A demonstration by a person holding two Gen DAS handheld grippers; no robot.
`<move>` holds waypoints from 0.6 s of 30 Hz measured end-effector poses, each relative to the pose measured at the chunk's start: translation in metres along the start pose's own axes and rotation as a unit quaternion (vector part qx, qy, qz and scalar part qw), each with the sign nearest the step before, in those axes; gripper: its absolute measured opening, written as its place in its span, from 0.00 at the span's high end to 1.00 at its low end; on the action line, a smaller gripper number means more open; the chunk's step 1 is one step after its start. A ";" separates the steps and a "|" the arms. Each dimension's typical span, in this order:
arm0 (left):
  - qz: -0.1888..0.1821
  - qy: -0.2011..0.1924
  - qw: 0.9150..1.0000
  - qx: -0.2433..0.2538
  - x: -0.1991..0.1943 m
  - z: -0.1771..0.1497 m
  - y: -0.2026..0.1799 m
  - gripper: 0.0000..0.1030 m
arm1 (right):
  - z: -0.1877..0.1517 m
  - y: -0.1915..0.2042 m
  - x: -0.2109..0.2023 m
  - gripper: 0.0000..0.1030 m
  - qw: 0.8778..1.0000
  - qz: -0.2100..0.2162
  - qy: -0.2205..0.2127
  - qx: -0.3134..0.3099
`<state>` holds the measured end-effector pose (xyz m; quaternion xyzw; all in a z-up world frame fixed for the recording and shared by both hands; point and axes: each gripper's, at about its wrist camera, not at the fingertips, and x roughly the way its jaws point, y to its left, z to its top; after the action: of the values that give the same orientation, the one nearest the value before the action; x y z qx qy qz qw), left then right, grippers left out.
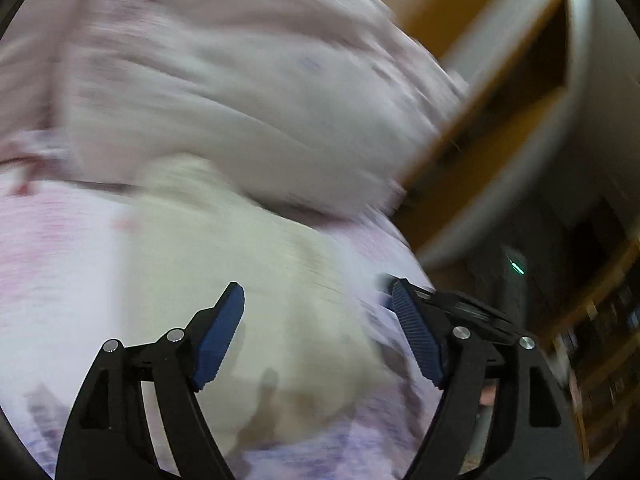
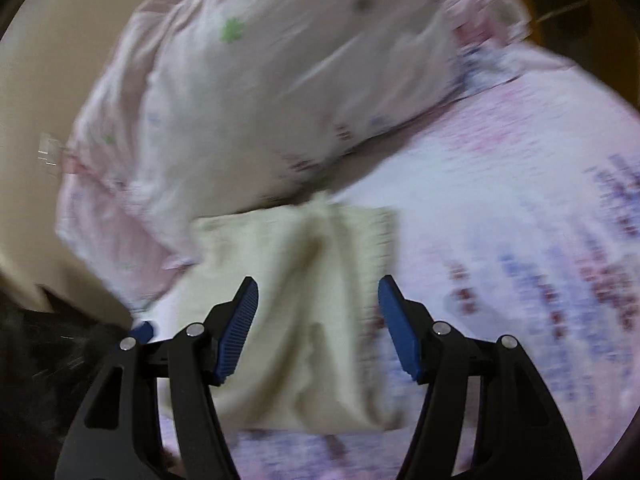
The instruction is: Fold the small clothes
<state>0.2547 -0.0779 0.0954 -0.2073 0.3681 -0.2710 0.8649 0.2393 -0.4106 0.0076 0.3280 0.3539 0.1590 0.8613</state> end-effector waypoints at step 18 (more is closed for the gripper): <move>0.067 0.078 0.988 -0.112 0.041 -0.032 0.062 0.23 | 0.004 0.016 0.088 0.85 0.997 -0.019 0.076 0.004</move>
<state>0.2742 -0.0607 0.0189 -0.2564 0.4753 -0.1846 0.8211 0.3026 -0.3562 -0.0240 0.3112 0.4253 0.1656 0.8336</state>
